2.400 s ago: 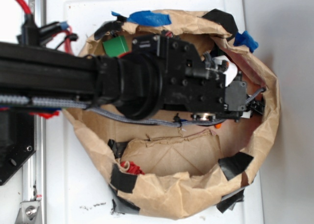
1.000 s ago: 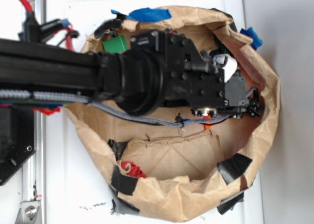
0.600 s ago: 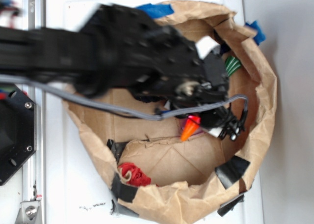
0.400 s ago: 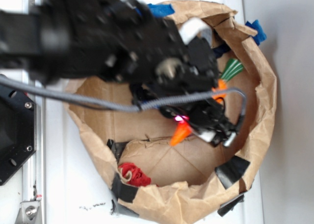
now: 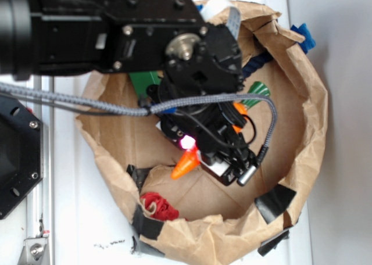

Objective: Grab the carrot.

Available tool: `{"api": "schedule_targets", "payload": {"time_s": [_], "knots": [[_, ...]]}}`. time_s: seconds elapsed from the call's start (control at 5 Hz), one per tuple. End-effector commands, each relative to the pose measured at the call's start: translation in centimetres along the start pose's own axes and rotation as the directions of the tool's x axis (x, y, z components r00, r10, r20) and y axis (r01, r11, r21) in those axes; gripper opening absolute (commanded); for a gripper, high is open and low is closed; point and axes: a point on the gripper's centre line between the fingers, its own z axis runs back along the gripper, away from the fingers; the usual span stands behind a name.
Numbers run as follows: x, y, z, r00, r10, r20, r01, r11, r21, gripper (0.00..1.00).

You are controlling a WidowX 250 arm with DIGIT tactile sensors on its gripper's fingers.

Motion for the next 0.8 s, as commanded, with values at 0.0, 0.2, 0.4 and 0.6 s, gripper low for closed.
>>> {"api": "schedule_targets", "payload": {"time_s": [0.0, 0.2, 0.4, 0.6], "knots": [[-1.7, 0.1, 3.0, 0.992, -0.069, 0.110, 0.048, 0.982, 0.181, 0.00], [-1.0, 0.1, 3.1, 0.982, -0.064, 0.180, 0.022, 0.974, 0.224, 0.00], [-1.1, 0.3, 3.8, 0.976, -0.076, 0.205, 0.041, 0.985, 0.167, 0.00], [-0.5, 0.4, 4.3, 0.975, -0.022, 0.221, -0.004, 0.993, 0.118, 0.00]]}}
